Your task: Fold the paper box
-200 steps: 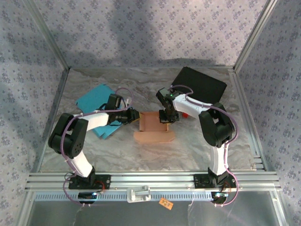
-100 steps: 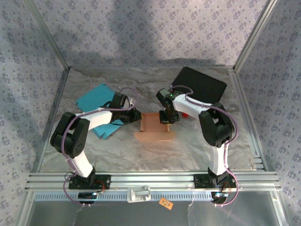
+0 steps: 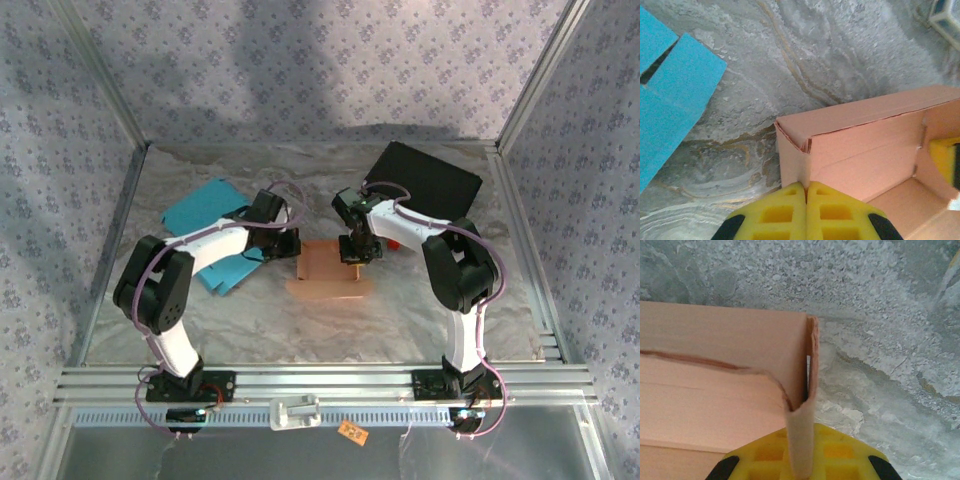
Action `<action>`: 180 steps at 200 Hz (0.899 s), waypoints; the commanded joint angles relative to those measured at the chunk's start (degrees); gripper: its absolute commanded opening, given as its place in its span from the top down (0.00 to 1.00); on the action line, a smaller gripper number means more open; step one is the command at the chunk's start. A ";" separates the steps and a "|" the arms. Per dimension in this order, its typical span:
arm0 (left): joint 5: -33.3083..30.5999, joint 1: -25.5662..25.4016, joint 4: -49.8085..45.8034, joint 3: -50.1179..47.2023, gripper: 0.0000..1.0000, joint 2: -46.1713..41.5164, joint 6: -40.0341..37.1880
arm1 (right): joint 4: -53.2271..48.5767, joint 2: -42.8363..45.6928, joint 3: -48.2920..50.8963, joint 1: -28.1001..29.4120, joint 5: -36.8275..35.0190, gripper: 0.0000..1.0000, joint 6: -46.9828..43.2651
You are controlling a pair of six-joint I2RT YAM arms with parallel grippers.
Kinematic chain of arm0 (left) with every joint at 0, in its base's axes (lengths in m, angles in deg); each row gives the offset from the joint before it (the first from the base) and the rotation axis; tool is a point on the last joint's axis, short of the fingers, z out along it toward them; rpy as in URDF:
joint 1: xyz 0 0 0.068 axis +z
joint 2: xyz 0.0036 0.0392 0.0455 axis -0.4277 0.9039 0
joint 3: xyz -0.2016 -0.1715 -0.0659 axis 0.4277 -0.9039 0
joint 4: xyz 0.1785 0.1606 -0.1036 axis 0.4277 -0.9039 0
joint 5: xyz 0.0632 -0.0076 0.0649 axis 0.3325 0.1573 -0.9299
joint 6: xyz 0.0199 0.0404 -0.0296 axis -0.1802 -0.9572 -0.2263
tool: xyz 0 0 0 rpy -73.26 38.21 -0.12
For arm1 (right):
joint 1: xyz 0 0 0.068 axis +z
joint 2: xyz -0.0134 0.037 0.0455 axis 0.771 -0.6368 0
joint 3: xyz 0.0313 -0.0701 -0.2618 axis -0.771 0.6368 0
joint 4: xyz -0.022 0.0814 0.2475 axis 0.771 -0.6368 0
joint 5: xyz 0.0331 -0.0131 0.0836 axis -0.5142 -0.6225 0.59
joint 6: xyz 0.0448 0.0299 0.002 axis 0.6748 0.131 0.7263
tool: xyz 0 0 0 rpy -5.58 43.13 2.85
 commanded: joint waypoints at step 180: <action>-5.18 -7.59 -0.75 0.07 0.45 -8.91 6.73 | 1.90 1.02 -0.31 2.47 -2.44 1.00 0.61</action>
